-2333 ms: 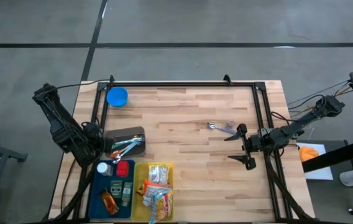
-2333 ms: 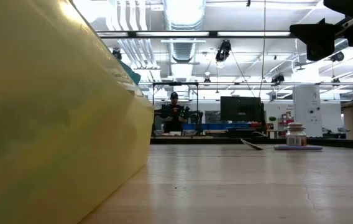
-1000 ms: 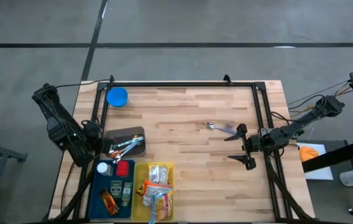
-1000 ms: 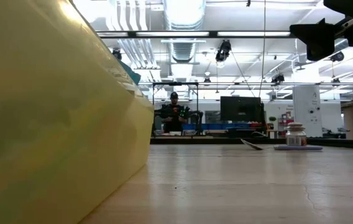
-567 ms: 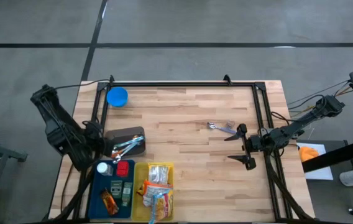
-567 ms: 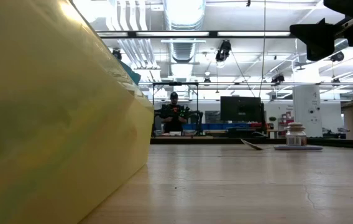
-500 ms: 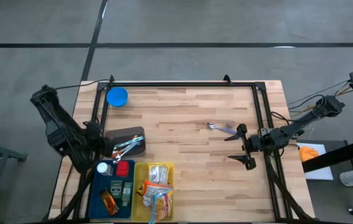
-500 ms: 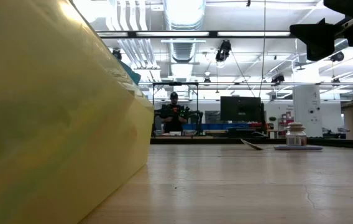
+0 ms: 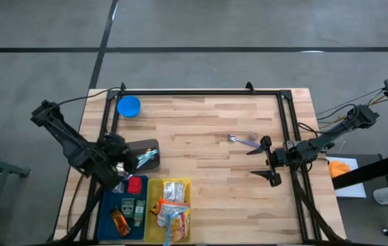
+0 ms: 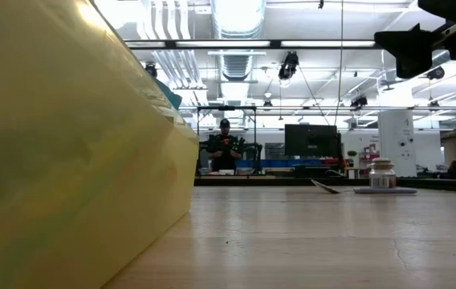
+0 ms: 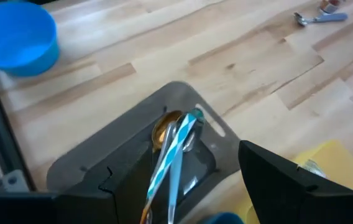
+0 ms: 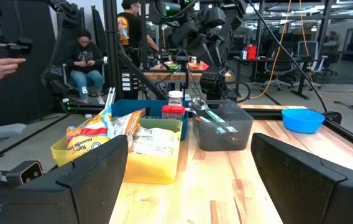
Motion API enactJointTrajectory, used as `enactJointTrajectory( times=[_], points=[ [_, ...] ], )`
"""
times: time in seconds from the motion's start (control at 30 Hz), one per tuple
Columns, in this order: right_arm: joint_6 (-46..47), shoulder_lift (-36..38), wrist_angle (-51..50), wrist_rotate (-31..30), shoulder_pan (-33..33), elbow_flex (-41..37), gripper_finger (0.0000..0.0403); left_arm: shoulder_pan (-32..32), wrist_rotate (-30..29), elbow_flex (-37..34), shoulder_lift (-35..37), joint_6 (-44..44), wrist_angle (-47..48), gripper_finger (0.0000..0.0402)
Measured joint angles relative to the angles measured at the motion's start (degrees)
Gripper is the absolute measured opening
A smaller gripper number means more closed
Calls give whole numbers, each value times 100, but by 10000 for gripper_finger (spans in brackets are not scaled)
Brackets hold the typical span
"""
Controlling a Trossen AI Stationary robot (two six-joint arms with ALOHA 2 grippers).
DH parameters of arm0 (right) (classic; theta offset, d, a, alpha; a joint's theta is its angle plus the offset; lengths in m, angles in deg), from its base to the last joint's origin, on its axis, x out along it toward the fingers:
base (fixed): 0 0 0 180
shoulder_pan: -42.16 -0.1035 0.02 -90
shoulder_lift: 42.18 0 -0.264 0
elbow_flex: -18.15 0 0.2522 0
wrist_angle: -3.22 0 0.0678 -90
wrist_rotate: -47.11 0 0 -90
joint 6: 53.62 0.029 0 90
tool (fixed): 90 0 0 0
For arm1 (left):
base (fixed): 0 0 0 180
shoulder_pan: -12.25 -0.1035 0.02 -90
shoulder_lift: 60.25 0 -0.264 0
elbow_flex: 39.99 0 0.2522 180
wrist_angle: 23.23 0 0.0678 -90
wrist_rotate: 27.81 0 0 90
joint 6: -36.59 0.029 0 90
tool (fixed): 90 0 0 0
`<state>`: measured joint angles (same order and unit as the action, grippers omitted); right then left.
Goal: Pick & Place Food Item
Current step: Put the violet spoon into the gray bin
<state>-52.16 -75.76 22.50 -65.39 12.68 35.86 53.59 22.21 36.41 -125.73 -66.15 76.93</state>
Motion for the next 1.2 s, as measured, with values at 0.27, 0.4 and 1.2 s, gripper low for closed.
enactJointTrajectory(
  times=[0.27,0.4,1.2],
  points=[
    [0,2,-2,0,2,0,338,-865,-177,0,-180,1754,-1053,239],
    [0,2,-1,0,1,0,338,-1308,-250,-3,-346,2867,-1672,239],
    [0,0,0,0,0,0,338,-2784,801,-14,-1552,8681,-5829,239]
  ],
)
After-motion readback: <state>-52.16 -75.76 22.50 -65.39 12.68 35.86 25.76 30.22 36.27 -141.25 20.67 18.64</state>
